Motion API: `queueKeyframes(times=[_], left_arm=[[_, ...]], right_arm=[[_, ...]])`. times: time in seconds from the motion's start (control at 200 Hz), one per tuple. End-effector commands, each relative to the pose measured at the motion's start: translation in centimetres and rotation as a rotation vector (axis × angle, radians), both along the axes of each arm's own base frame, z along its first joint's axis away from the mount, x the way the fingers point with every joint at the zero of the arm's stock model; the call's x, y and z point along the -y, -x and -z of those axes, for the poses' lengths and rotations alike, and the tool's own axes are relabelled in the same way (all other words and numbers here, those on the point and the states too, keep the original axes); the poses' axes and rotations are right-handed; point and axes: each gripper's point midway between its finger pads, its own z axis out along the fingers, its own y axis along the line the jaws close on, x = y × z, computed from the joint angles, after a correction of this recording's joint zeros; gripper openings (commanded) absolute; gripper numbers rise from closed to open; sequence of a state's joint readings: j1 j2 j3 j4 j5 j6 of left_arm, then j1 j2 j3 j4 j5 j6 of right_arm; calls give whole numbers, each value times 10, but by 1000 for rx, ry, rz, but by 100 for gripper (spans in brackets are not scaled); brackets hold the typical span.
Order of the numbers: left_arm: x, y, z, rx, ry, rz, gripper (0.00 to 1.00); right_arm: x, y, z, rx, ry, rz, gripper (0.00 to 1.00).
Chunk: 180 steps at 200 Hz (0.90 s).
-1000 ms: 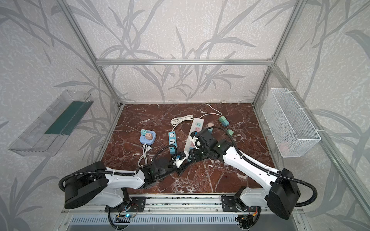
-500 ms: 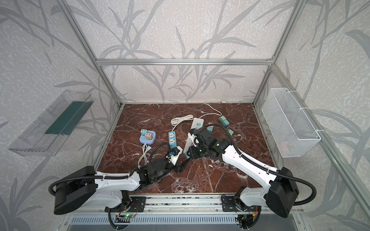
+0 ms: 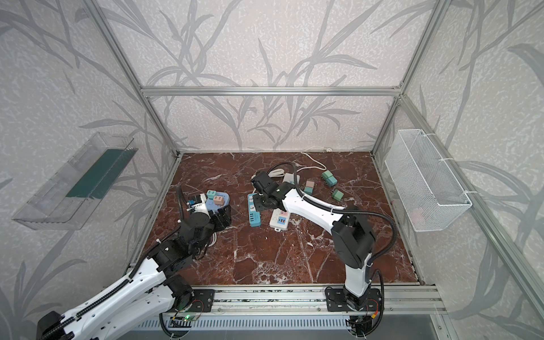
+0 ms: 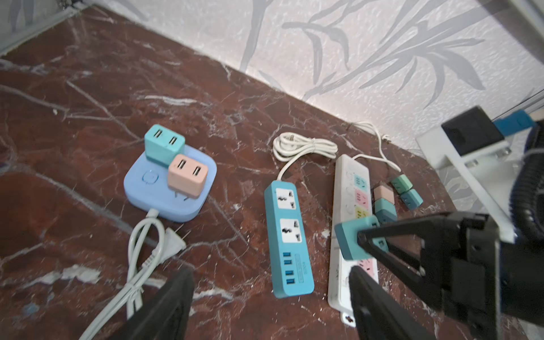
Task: Insert the plug
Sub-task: 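Open and withdraw the left gripper while right gripper carries adapter over teal strip, then lower the teal adapter into the teal strip socket nearest its cord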
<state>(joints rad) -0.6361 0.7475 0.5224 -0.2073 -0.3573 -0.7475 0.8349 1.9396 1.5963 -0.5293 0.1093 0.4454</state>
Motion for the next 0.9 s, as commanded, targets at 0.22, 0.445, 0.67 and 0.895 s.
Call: queueKeyframes(times=[0.22, 0.445, 0.67, 0.895], left_arm=[[-1, 12, 12, -85, 62, 19, 83], [-3, 14, 5, -48, 82, 19, 83], [0, 14, 4, -39, 98, 37, 83], [2, 14, 3, -33, 107, 45, 83]], right_arm=[[-24, -46, 13, 43, 106, 84, 0], [-25, -57, 24, 37, 153, 112, 0], [-26, -58, 36, 1, 147, 125, 0], [-22, -59, 44, -15, 152, 141, 0]])
